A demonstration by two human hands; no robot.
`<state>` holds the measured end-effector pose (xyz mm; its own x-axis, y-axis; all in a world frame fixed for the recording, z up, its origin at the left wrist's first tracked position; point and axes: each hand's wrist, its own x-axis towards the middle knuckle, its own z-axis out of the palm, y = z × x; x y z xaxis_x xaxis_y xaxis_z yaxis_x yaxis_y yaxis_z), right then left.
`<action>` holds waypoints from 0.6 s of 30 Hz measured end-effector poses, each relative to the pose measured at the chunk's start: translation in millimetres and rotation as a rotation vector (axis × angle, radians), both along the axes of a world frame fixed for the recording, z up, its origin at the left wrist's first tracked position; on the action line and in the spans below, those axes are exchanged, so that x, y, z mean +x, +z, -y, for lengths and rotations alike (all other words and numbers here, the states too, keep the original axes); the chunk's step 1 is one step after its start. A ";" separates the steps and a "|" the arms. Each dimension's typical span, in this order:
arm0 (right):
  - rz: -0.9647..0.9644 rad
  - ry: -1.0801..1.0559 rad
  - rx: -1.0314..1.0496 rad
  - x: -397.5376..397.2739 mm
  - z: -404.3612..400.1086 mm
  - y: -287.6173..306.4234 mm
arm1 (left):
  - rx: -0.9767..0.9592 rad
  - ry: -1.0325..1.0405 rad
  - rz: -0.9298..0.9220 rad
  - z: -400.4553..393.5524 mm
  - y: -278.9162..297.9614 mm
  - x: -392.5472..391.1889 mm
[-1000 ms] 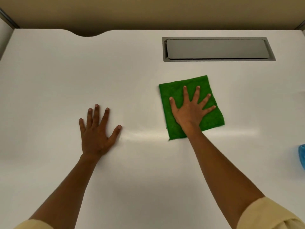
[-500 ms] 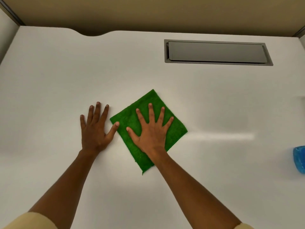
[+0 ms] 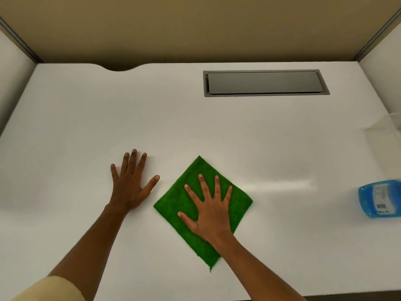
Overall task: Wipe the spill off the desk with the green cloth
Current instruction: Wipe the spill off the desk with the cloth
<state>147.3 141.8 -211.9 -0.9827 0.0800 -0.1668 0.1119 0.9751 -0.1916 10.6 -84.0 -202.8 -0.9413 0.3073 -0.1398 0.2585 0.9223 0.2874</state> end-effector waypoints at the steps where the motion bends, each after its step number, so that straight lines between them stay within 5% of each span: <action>1: 0.011 0.003 -0.005 5.0 -5.9 1.4 | -0.008 -0.022 -0.003 -5.4 3.4 5.3; 11: -0.008 -0.155 -0.180 48.4 -59.3 32.5 | 0.242 -0.083 0.019 -85.6 28.0 48.0; 18: -0.029 -0.258 -0.227 98.4 -80.6 38.2 | 0.204 -0.064 0.064 -105.0 35.2 48.6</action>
<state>245.8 222.4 -173.7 -0.9395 0.2910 -0.1808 0.3408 0.8472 -0.4076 59.2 20.9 -167.5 -0.9101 0.3942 -0.1276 0.2898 0.8257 0.4839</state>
